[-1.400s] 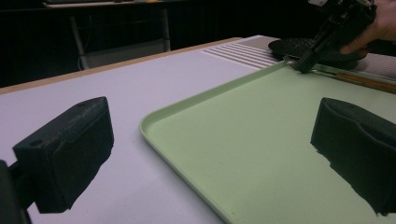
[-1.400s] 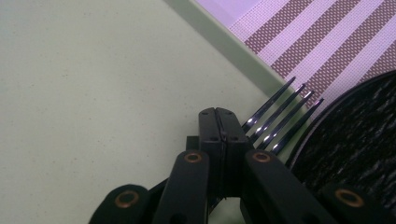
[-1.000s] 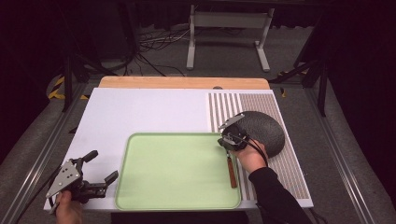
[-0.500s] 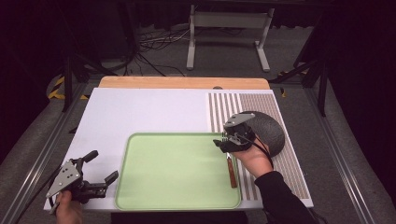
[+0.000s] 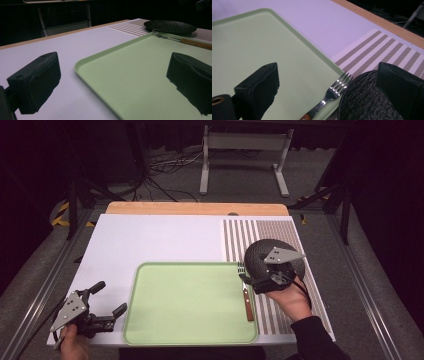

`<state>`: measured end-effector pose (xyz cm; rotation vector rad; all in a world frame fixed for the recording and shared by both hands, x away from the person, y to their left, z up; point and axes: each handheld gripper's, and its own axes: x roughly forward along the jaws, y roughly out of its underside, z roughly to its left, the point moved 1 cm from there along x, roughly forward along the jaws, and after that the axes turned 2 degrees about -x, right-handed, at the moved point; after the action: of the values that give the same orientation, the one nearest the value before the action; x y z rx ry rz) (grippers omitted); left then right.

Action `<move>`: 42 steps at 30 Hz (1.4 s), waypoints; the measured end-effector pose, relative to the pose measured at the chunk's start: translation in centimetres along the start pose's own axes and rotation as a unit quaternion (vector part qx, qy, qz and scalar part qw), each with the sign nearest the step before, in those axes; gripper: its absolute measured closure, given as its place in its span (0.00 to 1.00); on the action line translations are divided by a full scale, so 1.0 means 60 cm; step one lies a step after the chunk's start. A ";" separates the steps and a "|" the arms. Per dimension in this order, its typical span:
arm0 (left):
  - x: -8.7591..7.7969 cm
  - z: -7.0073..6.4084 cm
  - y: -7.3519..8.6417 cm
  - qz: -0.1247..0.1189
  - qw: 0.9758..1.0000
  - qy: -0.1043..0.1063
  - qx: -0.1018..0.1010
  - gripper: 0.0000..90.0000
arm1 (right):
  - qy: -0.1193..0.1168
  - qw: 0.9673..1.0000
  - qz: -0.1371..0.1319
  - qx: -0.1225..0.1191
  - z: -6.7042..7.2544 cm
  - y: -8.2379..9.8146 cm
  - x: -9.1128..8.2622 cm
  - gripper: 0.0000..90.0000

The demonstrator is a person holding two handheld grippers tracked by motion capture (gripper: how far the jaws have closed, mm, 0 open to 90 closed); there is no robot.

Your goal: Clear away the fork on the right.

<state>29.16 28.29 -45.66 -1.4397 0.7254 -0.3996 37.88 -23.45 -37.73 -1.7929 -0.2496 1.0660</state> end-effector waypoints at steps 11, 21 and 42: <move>0.000 0.000 0.000 0.000 1.000 -0.001 0.001 0.00 | 0.001 0.997 -0.075 0.000 -0.004 0.041 -0.043 0.01; 0.000 0.000 0.000 -0.003 1.000 -0.001 0.002 0.00 | 0.014 0.993 -0.120 0.005 -0.010 0.088 -0.068 0.01; 0.000 -0.002 -0.001 -0.009 1.000 0.002 0.000 0.00 | 0.021 0.988 -0.151 0.034 -0.028 0.191 -0.072 0.01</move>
<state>29.06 28.19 -45.59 -1.4473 0.7161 -0.4168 33.31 -32.61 -44.64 -1.6511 -0.4390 0.8108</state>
